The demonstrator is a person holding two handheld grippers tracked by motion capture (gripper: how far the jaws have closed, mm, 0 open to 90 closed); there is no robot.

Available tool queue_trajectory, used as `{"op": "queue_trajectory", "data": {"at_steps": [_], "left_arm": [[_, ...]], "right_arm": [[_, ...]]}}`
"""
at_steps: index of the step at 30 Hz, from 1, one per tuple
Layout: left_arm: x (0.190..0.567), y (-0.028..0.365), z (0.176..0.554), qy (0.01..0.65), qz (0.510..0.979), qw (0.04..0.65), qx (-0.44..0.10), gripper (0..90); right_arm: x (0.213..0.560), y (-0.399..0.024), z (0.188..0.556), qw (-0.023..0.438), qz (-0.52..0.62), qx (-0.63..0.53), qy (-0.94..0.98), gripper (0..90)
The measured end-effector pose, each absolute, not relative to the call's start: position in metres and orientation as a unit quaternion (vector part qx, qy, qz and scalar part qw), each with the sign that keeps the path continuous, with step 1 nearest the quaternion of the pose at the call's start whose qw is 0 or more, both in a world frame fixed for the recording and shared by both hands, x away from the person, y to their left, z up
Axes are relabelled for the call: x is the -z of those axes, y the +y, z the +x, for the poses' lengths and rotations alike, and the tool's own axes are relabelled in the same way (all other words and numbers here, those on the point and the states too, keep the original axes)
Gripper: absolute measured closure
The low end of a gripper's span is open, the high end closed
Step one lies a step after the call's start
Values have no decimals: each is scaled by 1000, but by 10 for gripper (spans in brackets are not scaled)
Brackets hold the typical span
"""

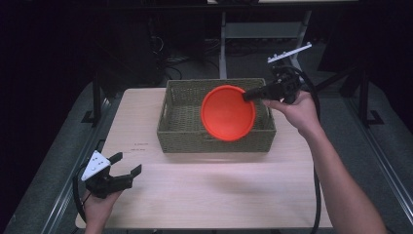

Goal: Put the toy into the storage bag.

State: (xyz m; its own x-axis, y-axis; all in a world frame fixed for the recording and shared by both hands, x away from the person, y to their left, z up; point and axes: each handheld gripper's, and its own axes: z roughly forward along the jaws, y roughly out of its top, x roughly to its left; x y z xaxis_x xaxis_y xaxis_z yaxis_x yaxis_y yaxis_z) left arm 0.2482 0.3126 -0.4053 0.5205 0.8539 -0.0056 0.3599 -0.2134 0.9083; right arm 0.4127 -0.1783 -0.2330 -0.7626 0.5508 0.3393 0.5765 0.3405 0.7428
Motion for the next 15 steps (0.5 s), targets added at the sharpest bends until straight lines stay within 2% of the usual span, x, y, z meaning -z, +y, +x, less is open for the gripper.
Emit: {"op": "queue_trajectory", "data": {"at_steps": [15], "left_arm": [[405, 314, 248, 414, 731, 476, -261, 151]], "right_arm": [[234, -177, 436, 19, -367, 456, -810, 820]]}}
